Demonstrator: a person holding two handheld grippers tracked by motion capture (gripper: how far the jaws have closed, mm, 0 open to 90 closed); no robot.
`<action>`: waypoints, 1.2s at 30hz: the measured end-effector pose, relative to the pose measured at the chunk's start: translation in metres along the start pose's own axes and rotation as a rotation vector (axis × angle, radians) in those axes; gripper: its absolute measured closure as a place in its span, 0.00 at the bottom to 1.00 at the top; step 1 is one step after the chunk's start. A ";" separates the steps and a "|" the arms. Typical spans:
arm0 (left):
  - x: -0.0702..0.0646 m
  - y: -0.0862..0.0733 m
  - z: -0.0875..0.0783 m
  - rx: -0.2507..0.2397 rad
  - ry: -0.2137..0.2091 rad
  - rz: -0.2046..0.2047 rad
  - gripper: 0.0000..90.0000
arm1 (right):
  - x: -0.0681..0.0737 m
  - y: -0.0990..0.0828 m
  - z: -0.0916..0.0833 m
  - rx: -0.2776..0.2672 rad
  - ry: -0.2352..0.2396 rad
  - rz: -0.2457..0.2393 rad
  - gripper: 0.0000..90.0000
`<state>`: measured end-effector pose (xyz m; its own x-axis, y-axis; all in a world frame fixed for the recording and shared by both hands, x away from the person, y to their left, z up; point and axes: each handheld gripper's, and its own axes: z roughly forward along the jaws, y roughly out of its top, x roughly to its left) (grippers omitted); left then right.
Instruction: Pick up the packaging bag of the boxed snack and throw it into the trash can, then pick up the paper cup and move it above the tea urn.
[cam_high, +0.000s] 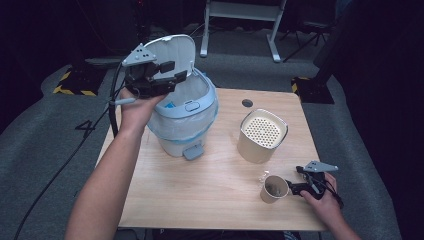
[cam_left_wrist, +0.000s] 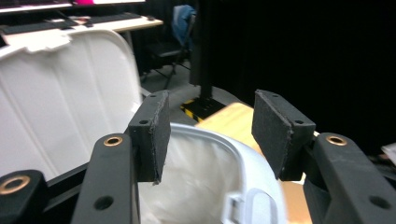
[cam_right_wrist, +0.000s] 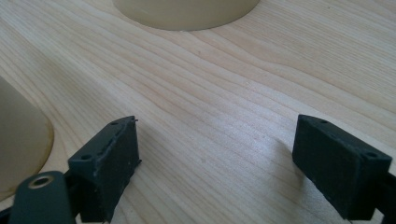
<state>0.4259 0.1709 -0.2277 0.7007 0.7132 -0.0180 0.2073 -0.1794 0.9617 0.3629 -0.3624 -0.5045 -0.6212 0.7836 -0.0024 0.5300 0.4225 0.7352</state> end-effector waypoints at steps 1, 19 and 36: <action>-0.002 -0.001 -0.002 0.006 -0.007 0.007 0.53 | 0.000 0.000 0.000 0.000 0.000 0.000 0.16; -0.032 -0.073 -0.047 0.046 -0.117 0.015 0.55 | 0.001 0.000 -0.012 -0.022 0.023 -0.038 0.42; -0.034 -0.159 -0.052 0.158 -0.112 0.010 0.56 | 0.015 -0.003 -0.043 -0.061 0.113 -0.084 0.19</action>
<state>0.3341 0.2106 -0.3660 0.7733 0.6323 -0.0475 0.2985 -0.2970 0.9070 0.3271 -0.3716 -0.4779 -0.7249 0.6888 0.0084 0.4397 0.4532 0.7754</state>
